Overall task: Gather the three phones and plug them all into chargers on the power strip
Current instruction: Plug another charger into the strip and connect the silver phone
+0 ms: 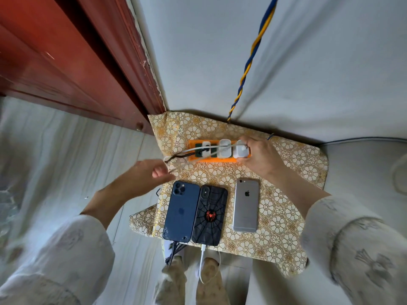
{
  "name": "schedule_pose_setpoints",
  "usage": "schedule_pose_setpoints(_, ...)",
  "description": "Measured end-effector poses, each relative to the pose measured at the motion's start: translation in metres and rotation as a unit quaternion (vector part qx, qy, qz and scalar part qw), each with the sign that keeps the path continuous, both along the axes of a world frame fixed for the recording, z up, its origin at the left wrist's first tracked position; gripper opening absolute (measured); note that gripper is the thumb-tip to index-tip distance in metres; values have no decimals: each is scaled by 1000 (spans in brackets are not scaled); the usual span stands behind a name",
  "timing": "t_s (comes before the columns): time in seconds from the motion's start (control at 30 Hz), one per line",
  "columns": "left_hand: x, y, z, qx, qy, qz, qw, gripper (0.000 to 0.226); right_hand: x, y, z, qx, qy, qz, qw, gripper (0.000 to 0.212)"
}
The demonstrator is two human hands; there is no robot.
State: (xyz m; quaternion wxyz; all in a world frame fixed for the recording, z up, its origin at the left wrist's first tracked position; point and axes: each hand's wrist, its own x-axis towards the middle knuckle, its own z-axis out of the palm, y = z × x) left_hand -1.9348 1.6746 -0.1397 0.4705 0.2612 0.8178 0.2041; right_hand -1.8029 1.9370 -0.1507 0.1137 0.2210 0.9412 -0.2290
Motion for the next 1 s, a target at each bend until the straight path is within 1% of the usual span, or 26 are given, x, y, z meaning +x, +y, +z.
schedule_pose_setpoints(0.1,6,-20,3,-11,4,7,1000,6,-4,-3,1,15,-30,-15,999,54)
schedule_pose_setpoints(0.13,7,-23,7,-4,24,17,1000,6,-2,-8,0,19,-35,-37,998,56)
schedule_pose_setpoints(0.17,6,-23,13,11,50,32,998,9,3,-18,-1,13,-32,-85,996,58)
schedule_pose_setpoints(0.2,6,-21,20,30,74,52,995,13,11,-31,-1,-7,-22,-151,988,60)
schedule_pose_setpoints(0.23,5,-17,30,52,80,82,992,17,20,-47,0,-38,-11,-216,975,63)
schedule_pose_setpoints(0.27,4,-13,40,78,57,122,988,17,30,-65,3,-73,-4,-255,964,65)
schedule_pose_setpoints(0.3,4,-8,51,109,11,165,980,15,38,-83,6,-122,-9,-261,958,64)
schedule_pose_setpoints(0.37,7,4,75,161,-94,232,955,7,46,-116,19,-265,-27,-215,939,65)
schedule_pose_setpoints(0.43,12,19,98,194,-152,255,935,5,42,-144,36,-394,-43,-132,908,74)
schedule_pose_setpoints(0.47,14,26,109,210,-167,258,928,5,37,-156,43,-430,-45,-94,897,74)
schedule_pose_setpoints(0.5,15,33,118,226,-179,263,921,5,32,-165,48,-450,-36,-66,890,68)
schedule_pose_setpoints(0.53,15,38,125,242,-188,270,913,6,27,-172,54,-454,-26,-51,889,54)
schedule_pose_setpoints(0.57,15,41,131,257,-194,277,905,6,23,-177,59,-448,-13,-51,892,40)
schedule_pose_setpoints(0.6,14,43,134,270,-196,282,899,8,20,-180,65,-438,4,-65,897,31)
schedule_pose_setpoints(0.67,14,39,133,271,-185,280,902,17,20,-179,76,-438,34,-117,891,29)
schedule_pose_setpoints(0.7,16,34,129,253,-168,272,913,21,23,-175,82,-458,54,-157,873,27)
schedule_pose_setpoints(0.77,25,15,115,189,-128,219,949,30,31,-162,94,-521,101,-243,812,21)
schedule_pose_setpoints(0.83,43,-10,100,110,-131,89,981,42,38,-143,107,-568,147,-306,750,18)
schedule_pose_setpoints(0.87,55,-20,93,77,-140,20,987,44,41,-133,112,-583,168,-327,725,18)
schedule_pose_setpoints(0.9,68,-28,88,57,-140,-33,988,43,44,-124,117,-594,186,-346,702,19)
schedule_pose_setpoints(0.93,79,-32,86,54,-129,-61,988,38,45,-118,123,-603,198,-362,683,19)
schedule_pose_setpoints(0.97,87,-33,85,61,-102,-61,991,31,47,-113,128,-609,204,-376,668,20)
schedule_pose_setpoints(1.0,93,-31,87,72,-63,-38,995,23,49,-111,131,-614,207,-386,657,20)
